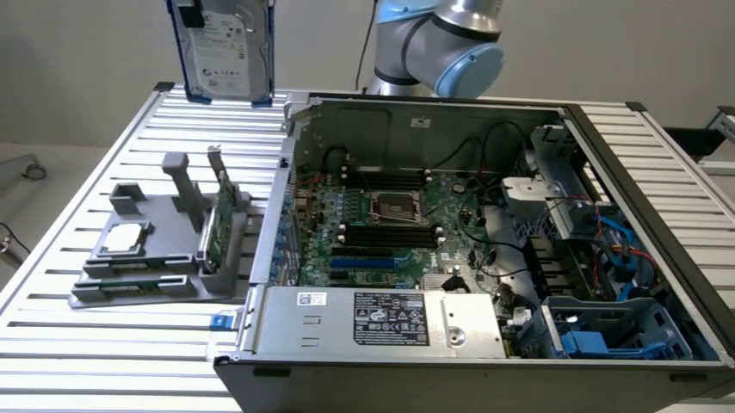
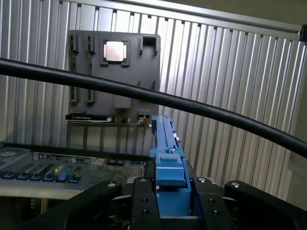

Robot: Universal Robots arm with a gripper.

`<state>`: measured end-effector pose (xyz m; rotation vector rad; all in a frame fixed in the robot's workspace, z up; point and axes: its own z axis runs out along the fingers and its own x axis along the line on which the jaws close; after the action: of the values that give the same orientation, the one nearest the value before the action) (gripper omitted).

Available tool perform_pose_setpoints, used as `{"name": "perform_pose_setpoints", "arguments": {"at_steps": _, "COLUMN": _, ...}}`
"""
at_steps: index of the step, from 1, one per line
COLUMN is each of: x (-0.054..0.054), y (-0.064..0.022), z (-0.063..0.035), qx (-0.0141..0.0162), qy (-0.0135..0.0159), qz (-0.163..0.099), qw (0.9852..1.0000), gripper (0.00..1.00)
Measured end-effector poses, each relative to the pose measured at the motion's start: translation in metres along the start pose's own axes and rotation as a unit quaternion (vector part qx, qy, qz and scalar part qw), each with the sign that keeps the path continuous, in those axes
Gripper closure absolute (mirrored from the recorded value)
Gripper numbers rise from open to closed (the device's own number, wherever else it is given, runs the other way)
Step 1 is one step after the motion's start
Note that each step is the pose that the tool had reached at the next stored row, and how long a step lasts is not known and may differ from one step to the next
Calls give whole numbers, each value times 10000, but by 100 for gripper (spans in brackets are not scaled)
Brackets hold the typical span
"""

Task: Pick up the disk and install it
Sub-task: 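Pick up the disk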

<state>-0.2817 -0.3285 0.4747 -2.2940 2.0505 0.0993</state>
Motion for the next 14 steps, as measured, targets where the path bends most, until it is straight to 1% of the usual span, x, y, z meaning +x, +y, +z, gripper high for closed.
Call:
{"name": "perform_pose_setpoints", "arguments": {"at_steps": 1, "x": 4, "y": -36, "z": -3, "qx": 7, "qy": -4, "qz": -1, "qw": 10000, "gripper": 67}}
{"name": "perform_pose_setpoints", "arguments": {"at_steps": 3, "x": 13, "y": -123, "z": -14, "qx": 11, "qy": -14, "qz": -1, "qw": 10000, "gripper": 67}}
{"name": "perform_pose_setpoints", "arguments": {"at_steps": 5, "x": 22, "y": -212, "z": -32, "qx": 14, "qy": -33, "qz": -1, "qw": 10000, "gripper": 67}}
{"name": "perform_pose_setpoints", "arguments": {"at_steps": 9, "x": 50, "y": -392, "z": -84, "qx": 20, "qy": -85, "qz": -1, "qw": 10000, "gripper": 67}}
{"name": "perform_pose_setpoints", "arguments": {"at_steps": 11, "x": 80, "y": -479, "z": -93, "qx": 25, "qy": -112, "qz": -2, "qw": 9999, "gripper": 67}}
{"name": "perform_pose_setpoints", "arguments": {"at_steps": 13, "x": 115, "y": -564, "z": -96, "qx": 41, "qy": -141, "qz": -3, "qw": 9999, "gripper": 67}}
{"name": "perform_pose_setpoints", "arguments": {"at_steps": 14, "x": 134, "y": -605, "z": -98, "qx": 49, "qy": -149, "qz": -5, "qw": 9999, "gripper": 67}}
